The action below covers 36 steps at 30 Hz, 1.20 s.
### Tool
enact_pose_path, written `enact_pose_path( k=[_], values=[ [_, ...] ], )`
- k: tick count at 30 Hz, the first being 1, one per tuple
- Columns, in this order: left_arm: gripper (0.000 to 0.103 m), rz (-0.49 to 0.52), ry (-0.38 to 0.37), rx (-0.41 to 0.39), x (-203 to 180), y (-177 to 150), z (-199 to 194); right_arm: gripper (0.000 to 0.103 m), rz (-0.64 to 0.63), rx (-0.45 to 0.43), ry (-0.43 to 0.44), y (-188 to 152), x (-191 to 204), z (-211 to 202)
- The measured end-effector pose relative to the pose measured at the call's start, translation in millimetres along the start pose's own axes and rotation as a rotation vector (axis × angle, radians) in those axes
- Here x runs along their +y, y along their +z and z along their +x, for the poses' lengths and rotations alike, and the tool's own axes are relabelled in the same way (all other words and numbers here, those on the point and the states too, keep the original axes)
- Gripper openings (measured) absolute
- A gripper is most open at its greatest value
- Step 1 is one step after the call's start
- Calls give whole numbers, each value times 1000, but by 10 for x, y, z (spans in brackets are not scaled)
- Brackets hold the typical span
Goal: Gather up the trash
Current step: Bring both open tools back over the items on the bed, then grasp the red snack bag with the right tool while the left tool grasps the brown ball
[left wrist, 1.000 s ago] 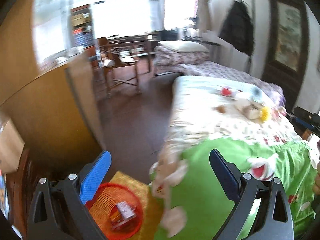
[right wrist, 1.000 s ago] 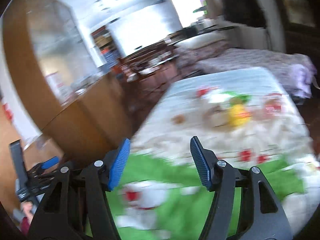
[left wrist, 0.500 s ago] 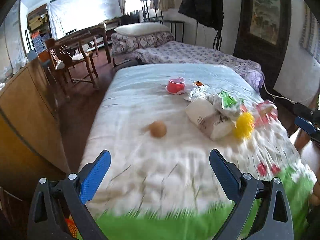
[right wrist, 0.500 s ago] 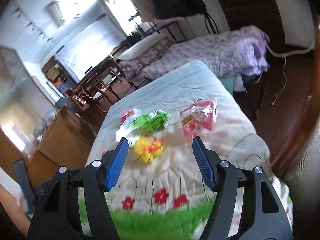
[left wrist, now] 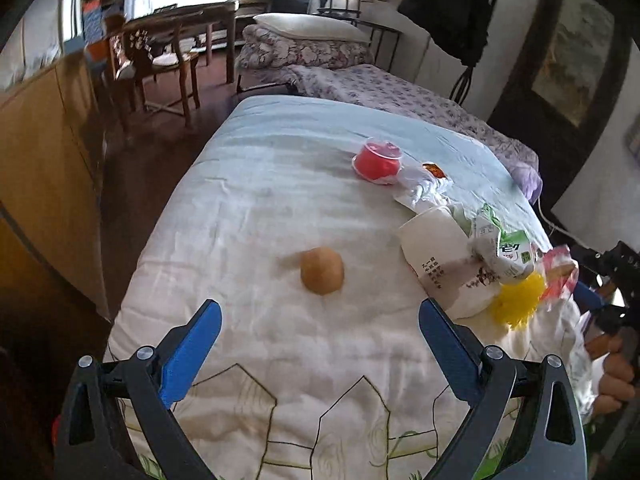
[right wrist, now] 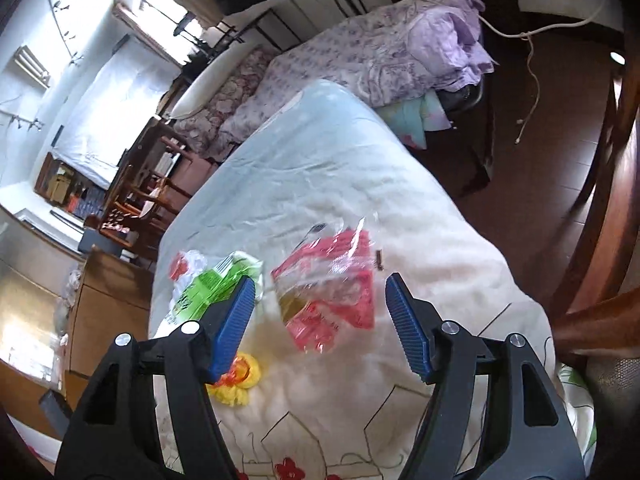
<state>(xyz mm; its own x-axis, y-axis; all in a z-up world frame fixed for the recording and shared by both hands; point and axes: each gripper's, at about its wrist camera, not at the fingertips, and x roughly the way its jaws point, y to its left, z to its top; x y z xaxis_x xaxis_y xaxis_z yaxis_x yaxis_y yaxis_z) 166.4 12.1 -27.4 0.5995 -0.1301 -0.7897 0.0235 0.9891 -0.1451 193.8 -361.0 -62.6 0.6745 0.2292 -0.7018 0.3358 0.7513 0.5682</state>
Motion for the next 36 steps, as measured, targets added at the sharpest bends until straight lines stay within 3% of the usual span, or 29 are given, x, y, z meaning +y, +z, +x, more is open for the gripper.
enact_pose_path(
  k=[2,4,6,7,8,10,14,23,26,32,36],
  values=[
    [97,-16,-7,1,31,-16,-29,70,-12,7,-26,12,35,80],
    [97,-19,-6,-1,43,-22,-58,70,-38,86,-45,0,93,257],
    [97,-20,-3,-1,50,-29,-65,58,-51,126,-29,-58,145,337],
    [97,-23,-4,-2,50,-31,-67,44,-96,146,4,-107,227,353],
    [97,-25,-5,-3,58,-31,-73,39,-129,166,59,-166,306,349],
    [97,-30,-4,-8,66,-23,-79,39,-145,197,130,-278,380,325],
    [97,-22,12,30,59,-6,21,41,-170,251,146,-399,432,340],
    [97,25,67,130,69,117,363,51,-136,201,121,-354,293,200],
    [97,40,84,128,74,209,432,53,-112,211,118,-344,246,221],
    [96,79,34,87,12,329,446,61,-79,214,138,-323,218,220],
    [77,70,-25,143,20,313,552,64,-59,216,152,-319,199,214]
  ],
)
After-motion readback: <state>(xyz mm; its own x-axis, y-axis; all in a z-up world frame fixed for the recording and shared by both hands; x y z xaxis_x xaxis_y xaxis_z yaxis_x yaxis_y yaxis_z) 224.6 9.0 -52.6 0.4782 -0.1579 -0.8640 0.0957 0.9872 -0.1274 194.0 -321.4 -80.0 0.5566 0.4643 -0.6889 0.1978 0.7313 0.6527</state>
